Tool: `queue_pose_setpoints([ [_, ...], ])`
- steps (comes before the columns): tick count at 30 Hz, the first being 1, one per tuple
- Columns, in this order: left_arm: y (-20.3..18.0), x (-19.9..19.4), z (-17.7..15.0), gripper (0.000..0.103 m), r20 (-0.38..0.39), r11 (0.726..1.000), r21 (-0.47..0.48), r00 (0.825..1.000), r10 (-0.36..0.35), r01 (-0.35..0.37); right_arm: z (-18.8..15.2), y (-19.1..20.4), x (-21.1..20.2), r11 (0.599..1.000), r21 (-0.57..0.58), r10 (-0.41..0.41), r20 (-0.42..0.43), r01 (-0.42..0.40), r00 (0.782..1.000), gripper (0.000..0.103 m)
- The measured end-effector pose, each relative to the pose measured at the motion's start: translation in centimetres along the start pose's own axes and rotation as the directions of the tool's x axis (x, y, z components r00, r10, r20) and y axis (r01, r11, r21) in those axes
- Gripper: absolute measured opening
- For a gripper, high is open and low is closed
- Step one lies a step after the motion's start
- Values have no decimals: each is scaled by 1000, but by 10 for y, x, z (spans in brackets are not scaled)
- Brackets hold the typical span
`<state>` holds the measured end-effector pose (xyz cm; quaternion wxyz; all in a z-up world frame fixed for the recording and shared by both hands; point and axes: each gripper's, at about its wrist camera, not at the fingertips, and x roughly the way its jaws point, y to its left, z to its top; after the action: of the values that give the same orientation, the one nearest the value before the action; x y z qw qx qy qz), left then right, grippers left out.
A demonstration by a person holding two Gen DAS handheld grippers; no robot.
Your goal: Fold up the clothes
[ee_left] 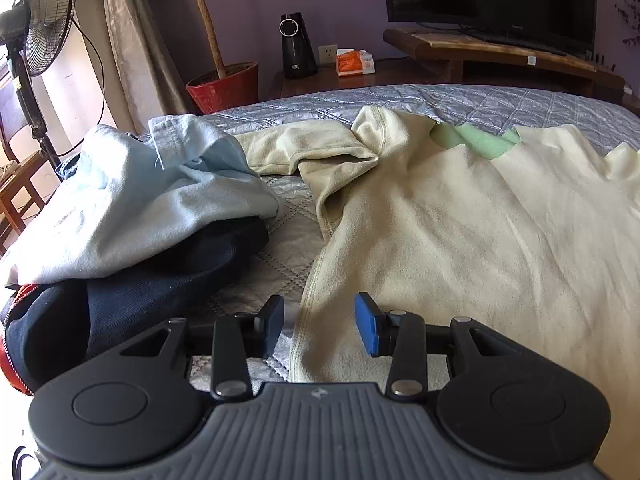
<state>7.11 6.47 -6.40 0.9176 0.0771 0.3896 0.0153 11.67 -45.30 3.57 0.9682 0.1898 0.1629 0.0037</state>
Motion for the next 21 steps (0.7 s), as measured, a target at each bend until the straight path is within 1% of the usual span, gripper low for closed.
queue_pose_setpoints([
  [1, -1, 0, 0, 36, 1, 1000, 1, 1000, -1, 1, -6, 28, -11, 993, -104, 61, -13, -62, 998, 7],
  [2, -1, -1, 0, 36, 2, 1000, -2, 1000, -2, 2, -14, 57, -24, 969, -212, 123, -35, -128, 992, 7],
  [3, 0, -1, 1, 36, 2, 1000, -7, 1000, -1, 1, -26, 83, -29, 931, -315, 165, -85, -184, 983, 8],
  [4, 1, -1, 1, 36, 2, 1000, -11, 1000, -1, 1, -47, 114, -36, 864, -439, 196, -159, -247, 968, 8],
  [5, 2, -1, 1, 36, 2, 1000, -19, 1000, 0, 0, -69, 136, -42, 798, -520, 220, -221, -305, 950, 9],
  [6, 3, -1, 1, 36, 0, 1000, -28, 1000, 0, 0, -92, 156, -47, 730, -581, 238, -280, -361, 930, 9],
  [7, 5, -2, 2, 36, 0, 999, -41, 1000, 0, 0, -112, 170, -54, 699, -595, 244, -322, -396, 915, 9],
  [9, 8, -2, 2, 36, 2, 998, -58, 1000, -2, 2, -152, 196, -69, 660, -598, 251, -395, -455, 883, 9],
  [10, 9, -3, 2, 36, 3, 998, -61, 1000, 0, 0, -167, 205, -72, 656, -587, 251, -422, -474, 871, 9],
  [12, 11, -3, 2, 36, 3, 998, -67, 1000, 7, -7, -185, 218, -80, 649, -594, 246, -427, -475, 870, 9],
  [13, 12, -3, 2, 36, 4, 997, -74, 1000, 7, -7, -189, 221, -83, 656, -590, 244, -423, -470, 872, 9],
  [15, 15, -3, 3, 36, 5, 996, -93, 1000, 1, -1, -187, 221, -81, 693, -564, 237, -411, -450, 880, 9],
  [16, 16, -4, 4, 36, 5, 995, -104, 1000, -11, 11, -185, 220, -77, 706, -563, 224, -398, -429, 890, 10],
  [17, 16, -4, 4, 36, 6, 993, -110, 999, -34, 35, -185, 219, -76, 710, -566, 213, -393, -418, 894, 19],
  [18, 15, -5, 4, 35, 8, 992, -113, 998, -62, 63, -184, 216, -72, 712, -547, 219, -424, -441, 879, 33],
  [20, 6, -9, 5, 35, 28, 990, -90, 994, -109, 111, -180, 209, -64, 714, -490, 241, -499, -500, 833, 53],
  [21, 1, -11, 5, 35, 40, 988, -75, 990, -132, 135, -178, 205, -60, 714, -460, 252, -535, -528, 807, 51],
])
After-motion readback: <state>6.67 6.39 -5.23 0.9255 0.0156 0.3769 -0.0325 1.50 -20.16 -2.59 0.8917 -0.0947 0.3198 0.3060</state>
